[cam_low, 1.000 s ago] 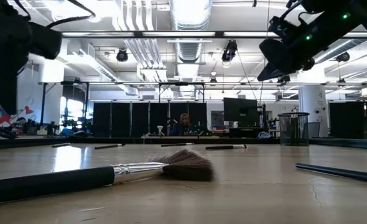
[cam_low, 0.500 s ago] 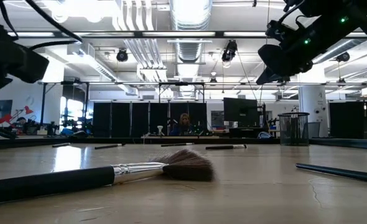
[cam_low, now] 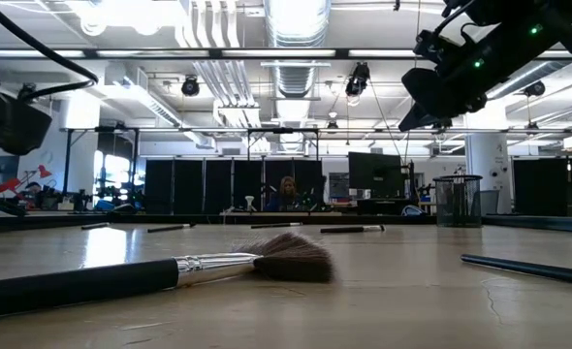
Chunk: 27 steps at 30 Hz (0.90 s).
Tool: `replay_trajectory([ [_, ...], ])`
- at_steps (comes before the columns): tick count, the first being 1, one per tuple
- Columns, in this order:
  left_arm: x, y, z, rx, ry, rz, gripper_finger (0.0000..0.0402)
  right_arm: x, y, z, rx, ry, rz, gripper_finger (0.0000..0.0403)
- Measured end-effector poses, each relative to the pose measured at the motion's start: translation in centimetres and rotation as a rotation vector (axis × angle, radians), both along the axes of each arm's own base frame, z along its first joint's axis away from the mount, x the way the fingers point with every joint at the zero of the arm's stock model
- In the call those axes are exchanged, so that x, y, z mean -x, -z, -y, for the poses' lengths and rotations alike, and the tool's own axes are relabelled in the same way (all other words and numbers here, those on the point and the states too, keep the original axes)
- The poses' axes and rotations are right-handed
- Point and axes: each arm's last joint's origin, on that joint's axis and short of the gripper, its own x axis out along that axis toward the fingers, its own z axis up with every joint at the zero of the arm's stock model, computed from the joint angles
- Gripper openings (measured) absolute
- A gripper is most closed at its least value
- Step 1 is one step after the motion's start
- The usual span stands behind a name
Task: Put items in baskets/containers
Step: Put the eyeshadow brush into the pen holder
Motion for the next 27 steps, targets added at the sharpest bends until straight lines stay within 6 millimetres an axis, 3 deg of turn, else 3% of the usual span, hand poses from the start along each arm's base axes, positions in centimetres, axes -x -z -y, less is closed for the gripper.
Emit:
replay_trajectory([
  [9,0.4,0.8,-0.6,-0.094,0.016,0.043,0.0010,0.0,0.0,0.0,0.001,0.000,0.004,0.0008],
  [19,-0.1,-1.2,-0.8,-0.195,0.082,0.226,0.0000,0.0,0.0,0.0,0.001,0.000,0.004,0.0008],
  [27,-0.3,-1.7,-1.1,-0.216,0.156,0.235,0.0008,0.0,0.0,0.0,0.001,0.000,0.004,0.0008],
])
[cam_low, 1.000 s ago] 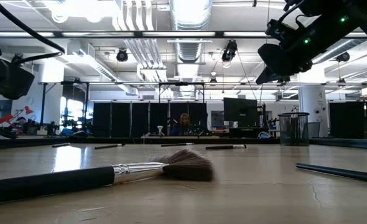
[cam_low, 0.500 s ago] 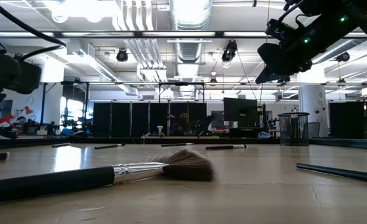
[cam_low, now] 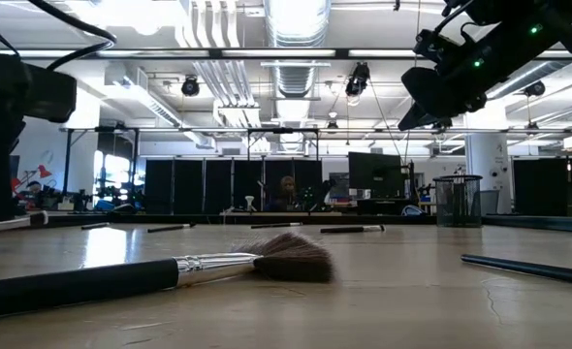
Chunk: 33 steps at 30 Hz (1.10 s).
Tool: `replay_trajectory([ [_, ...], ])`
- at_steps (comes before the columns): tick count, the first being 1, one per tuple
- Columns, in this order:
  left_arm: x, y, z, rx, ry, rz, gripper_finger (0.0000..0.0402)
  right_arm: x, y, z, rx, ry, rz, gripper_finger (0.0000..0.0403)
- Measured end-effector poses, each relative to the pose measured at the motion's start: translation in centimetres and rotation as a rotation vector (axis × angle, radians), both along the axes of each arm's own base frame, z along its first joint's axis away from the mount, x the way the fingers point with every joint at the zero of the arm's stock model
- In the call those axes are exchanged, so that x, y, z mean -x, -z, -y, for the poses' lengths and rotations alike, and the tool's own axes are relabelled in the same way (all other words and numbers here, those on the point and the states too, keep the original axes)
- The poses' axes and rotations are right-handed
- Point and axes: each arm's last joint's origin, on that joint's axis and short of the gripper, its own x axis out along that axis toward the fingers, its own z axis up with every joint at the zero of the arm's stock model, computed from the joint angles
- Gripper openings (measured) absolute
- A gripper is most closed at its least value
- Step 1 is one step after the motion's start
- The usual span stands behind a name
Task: Put items in baskets/containers
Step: Put the eyeshadow brush into the pen holder
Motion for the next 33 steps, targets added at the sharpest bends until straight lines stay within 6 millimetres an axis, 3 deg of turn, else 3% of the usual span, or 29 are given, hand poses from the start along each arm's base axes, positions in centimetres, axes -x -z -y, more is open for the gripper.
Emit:
replay_trajectory([
  [15,-1.2,-0.1,-1.7,-0.066,0.031,0.001,0.0118,0.0,0.0,0.0,0.002,-0.001,-0.002,0.0008],
  [25,-0.9,1.4,-3.6,-0.115,-0.005,-0.055,0.0124,0.0,0.0,0.0,0.002,-0.001,-0.003,0.0008],
  [33,-1.3,1.8,-3.3,-0.039,0.034,0.006,0.0120,0.0,0.0,0.0,0.005,-0.003,-0.006,0.0008],
])
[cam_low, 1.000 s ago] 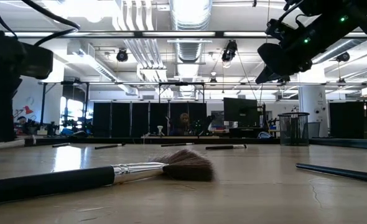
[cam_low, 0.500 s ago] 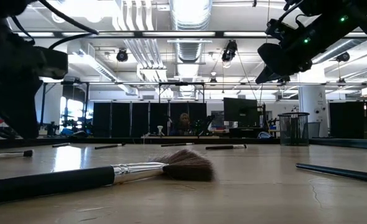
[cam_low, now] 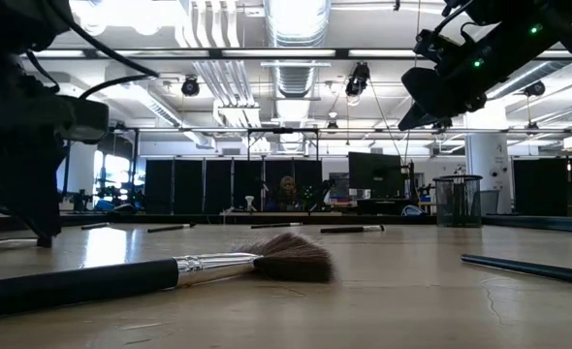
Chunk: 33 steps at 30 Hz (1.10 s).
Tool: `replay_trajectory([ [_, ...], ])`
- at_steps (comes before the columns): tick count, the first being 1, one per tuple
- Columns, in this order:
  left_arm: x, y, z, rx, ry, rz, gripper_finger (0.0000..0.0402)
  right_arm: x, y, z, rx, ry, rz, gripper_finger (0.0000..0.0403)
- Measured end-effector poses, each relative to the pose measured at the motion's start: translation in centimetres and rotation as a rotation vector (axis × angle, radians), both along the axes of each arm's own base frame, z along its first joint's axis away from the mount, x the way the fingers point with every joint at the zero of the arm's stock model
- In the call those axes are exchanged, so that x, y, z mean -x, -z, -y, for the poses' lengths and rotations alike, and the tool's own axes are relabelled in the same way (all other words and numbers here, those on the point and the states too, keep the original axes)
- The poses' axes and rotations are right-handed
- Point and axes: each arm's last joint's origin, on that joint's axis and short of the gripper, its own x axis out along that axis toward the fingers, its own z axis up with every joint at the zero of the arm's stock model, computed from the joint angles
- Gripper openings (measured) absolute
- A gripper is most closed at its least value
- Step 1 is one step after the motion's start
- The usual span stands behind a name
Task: Put items in baskets/containers
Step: Put the eyeshadow brush into the pen holder
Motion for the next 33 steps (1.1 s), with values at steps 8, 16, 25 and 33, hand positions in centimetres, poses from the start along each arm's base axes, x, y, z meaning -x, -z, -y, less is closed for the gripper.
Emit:
replay_trajectory([
  [8,-0.8,-1.2,0.5,0.004,0.090,0.026,0.0120,0.0,0.0,0.0,0.000,0.000,0.000,0.0008],
  [16,-1.4,-0.4,1.0,-0.003,0.153,-0.032,0.0120,0.0,0.0,0.0,0.000,0.000,0.001,0.0008],
  [25,-1.8,0.5,1.2,-0.013,0.180,-0.069,0.0114,0.0,0.0,0.0,0.000,0.000,0.001,0.0008],
  [33,-1.6,0.8,1.1,-0.042,0.174,-0.090,0.0011,0.0,0.0,0.0,0.000,0.000,0.001,0.0008],
])
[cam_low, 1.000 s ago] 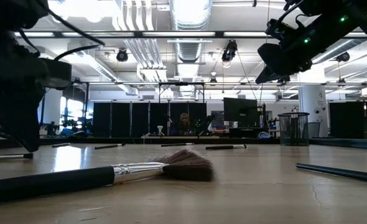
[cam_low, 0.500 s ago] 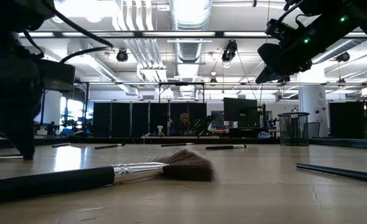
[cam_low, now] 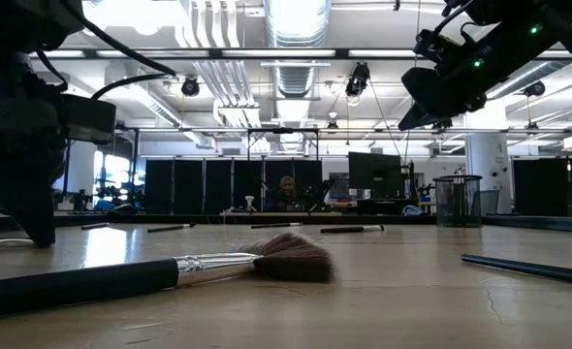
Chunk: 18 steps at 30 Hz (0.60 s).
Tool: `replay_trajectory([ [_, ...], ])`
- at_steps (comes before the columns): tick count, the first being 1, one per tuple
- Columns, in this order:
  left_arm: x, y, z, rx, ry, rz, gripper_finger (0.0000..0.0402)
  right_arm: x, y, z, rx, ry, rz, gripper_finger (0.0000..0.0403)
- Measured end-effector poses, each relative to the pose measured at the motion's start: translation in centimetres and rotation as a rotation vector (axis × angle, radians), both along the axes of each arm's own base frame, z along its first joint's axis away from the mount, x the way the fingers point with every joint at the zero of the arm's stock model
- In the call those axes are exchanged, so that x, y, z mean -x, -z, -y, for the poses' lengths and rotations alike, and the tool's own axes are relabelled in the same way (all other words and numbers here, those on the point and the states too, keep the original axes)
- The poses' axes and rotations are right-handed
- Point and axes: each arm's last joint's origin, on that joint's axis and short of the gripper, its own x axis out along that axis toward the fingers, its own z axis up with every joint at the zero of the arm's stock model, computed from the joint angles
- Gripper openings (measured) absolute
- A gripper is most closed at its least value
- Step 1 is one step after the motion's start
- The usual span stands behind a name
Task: Put items in baskets/containers
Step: Put the eyeshadow brush into the pen holder
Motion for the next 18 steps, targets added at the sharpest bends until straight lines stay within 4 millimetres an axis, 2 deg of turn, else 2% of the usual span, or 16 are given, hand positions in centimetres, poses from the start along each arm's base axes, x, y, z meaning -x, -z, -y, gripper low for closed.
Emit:
replay_trajectory([
  [4,-0.4,-1.3,0.1,-0.063,0.029,0.039,0.0004,0.0,0.0,0.0,0.012,-0.009,-0.017,0.0008],
  [6,-0.7,-2.9,0.2,-0.115,0.042,0.139,0.0002,0.0,0.0,0.0,0.013,-0.010,-0.017,0.0008],
  [8,-1.2,-4.7,0.5,-0.164,0.059,0.288,0.0001,0.0,0.0,-0.1,0.013,-0.013,-0.016,0.0008],
  [12,-1.9,-6.3,0.7,-0.217,0.145,0.586,0.0001,0.0,0.4,-0.8,0.009,-0.044,0.004,0.0008],
  [18,-2.8,-7.4,0.2,-0.307,0.318,1.078,0.0000,-1.1,1.7,-2.7,0.010,-0.214,0.154,0.0008],
])
